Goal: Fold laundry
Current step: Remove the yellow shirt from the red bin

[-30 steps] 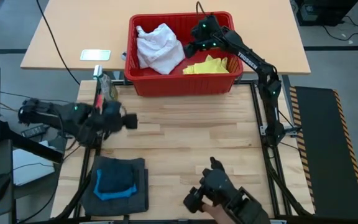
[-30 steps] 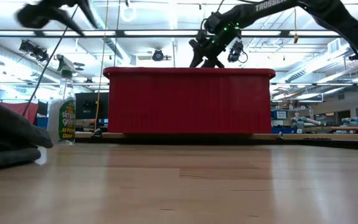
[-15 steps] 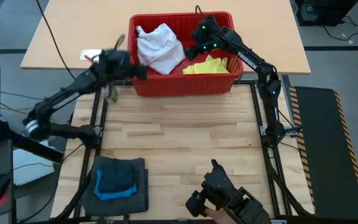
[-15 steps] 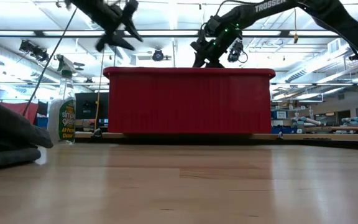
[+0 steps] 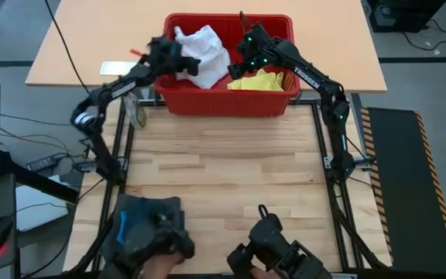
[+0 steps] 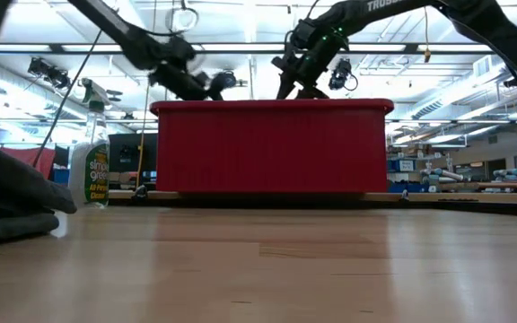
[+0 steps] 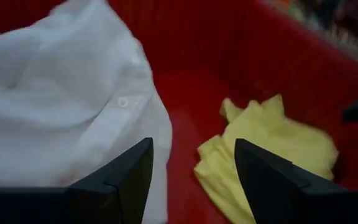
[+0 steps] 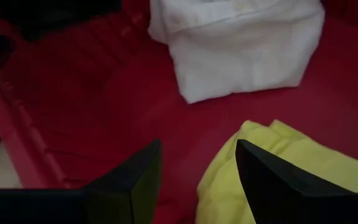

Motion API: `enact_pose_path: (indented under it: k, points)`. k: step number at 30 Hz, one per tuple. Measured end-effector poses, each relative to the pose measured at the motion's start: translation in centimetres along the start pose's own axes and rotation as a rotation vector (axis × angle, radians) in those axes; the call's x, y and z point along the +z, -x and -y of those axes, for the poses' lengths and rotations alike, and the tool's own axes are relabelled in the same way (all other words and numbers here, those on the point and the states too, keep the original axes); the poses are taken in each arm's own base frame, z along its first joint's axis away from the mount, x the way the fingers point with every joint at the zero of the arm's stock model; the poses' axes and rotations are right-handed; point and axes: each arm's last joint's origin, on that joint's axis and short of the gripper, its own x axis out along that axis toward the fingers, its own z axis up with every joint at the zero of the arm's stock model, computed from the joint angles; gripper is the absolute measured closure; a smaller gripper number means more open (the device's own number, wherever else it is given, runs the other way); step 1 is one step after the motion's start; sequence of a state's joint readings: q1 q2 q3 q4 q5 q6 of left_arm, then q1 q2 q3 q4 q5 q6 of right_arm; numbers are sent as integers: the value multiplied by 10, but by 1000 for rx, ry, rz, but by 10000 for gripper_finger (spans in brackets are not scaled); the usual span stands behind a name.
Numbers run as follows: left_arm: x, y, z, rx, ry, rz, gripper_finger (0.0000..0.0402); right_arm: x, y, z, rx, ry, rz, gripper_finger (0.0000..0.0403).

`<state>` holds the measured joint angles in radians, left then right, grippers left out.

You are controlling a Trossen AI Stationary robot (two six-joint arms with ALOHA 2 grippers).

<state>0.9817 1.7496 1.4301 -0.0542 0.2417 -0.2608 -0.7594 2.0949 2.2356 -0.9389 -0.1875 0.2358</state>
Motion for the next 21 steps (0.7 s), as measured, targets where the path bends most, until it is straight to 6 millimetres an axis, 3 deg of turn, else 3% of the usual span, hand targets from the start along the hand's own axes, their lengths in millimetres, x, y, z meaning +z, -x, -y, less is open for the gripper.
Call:
enact_pose_path:
  k: [5, 10, 13, 17, 21]
  points:
    - [38, -25, 10, -7, -220, -33, 173, 1, 0, 1, -58, 4, 24, 193]
    - [40, -65, 2, 6, -306, -144, 173, 2, 3, 15, -229, -3, 43, 193]
    - [43, -77, 0, 10, -289, -191, 173, 9, 0, 31, -326, 98, 83, 193]
    - [46, -69, 3, 28, -231, -328, 173, 13, -15, 64, -382, 162, 71, 194]
    - [71, -41, 16, 37, -240, -325, 173, 2, -38, 106, -498, 54, -36, 202]
